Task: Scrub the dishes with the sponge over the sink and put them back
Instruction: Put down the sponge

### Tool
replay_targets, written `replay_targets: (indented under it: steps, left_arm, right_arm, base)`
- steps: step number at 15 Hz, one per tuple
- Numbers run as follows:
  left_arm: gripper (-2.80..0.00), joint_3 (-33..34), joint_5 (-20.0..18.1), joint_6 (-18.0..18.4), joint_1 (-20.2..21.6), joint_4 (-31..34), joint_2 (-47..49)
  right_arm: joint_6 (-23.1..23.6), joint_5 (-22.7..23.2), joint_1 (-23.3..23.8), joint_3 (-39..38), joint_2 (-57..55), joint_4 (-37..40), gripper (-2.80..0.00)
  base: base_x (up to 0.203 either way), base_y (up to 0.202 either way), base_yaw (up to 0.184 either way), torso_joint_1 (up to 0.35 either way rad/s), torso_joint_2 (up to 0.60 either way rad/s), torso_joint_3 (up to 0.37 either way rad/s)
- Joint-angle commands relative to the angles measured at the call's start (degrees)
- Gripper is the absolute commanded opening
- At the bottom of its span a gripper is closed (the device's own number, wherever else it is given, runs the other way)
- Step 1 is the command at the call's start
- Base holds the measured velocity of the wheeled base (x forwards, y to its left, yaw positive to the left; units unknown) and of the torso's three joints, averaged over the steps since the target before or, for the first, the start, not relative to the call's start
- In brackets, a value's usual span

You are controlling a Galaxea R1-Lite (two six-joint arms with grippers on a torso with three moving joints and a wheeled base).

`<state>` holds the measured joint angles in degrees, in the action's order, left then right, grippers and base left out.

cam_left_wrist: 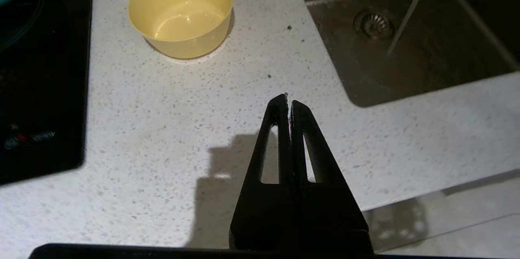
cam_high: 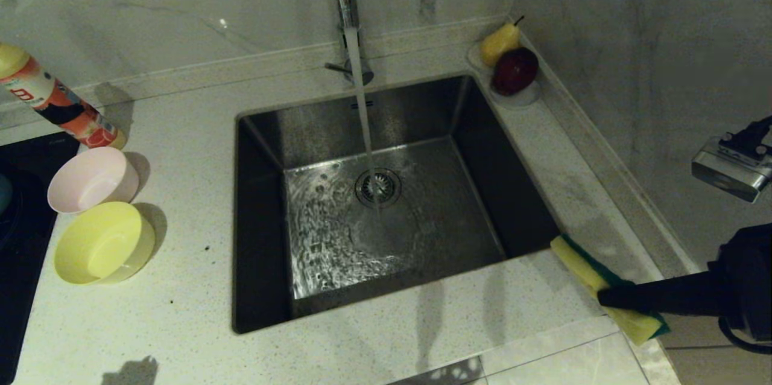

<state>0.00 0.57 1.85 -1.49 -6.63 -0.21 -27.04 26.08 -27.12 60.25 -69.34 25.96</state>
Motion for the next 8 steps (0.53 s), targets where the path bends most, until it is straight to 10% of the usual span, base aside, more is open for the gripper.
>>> replay_targets:
  steps: [1,8]
  left_arm:
    - [-2.80,2.3,1.1,-2.5,0.0,-0.1,0.0]
    - [-2.80,2.3,0.3,0.2,0.0,-0.1,0.0]
  right_arm:
    - [0.0,0.1,0.0,-0.1,-0.3,0.2,-2.80]
    - [8.8,-7.2,-0.1,-2.3,0.2,1.5,-2.80]
  base:
    - [0.000,0.000,0.000,0.000,0.00,0.000]
    - [0.000,0.000,0.000,0.000,0.00,0.000]
